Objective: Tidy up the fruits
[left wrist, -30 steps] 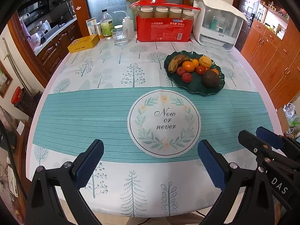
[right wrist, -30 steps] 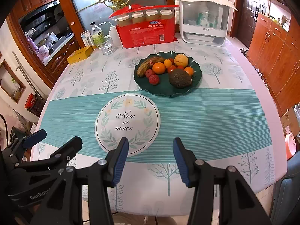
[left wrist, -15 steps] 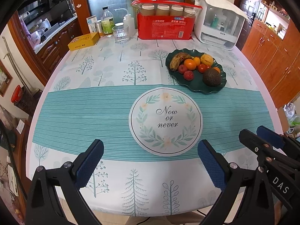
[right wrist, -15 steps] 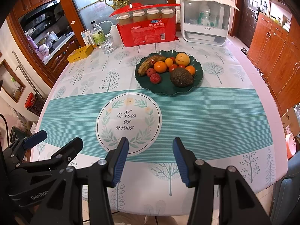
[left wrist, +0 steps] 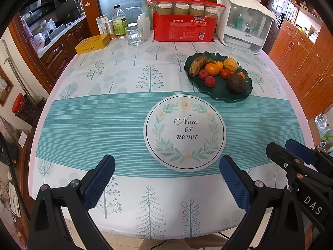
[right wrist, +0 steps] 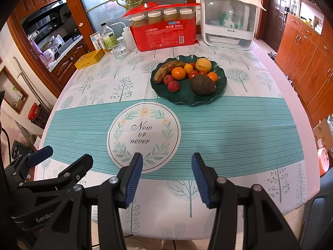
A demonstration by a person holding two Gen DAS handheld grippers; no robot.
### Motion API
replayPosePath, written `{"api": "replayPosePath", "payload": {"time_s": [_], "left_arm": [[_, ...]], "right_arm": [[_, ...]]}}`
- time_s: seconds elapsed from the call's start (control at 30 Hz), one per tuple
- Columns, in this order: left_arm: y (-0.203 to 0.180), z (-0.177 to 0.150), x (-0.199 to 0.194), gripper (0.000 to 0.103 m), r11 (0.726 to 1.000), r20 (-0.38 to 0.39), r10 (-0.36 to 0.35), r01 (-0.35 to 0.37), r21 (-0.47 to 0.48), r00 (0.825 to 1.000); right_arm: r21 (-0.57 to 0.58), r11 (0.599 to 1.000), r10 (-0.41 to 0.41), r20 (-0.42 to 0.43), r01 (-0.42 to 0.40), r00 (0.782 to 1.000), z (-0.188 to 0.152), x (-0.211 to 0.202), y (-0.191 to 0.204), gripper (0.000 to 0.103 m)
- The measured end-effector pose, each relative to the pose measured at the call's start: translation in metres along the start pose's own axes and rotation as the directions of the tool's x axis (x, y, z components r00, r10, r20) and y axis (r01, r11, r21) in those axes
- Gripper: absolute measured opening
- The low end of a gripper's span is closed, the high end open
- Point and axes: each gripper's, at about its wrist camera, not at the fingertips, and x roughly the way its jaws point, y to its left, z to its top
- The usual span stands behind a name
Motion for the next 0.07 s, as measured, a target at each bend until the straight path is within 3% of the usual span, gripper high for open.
{"api": "replayPosePath", "payload": {"time_s": [0.07], "left_arm": [[0.0003, -0.0008, 0.0000, 0.100, 1.000, -0.002, -0.002, 0.002, -0.001, 1.000]], "right_arm": [[-0.001, 1.000, 0.000, 0.001, 0.000, 1.000, 0.0015, 0.0000, -0.0005, 0.049]]}}
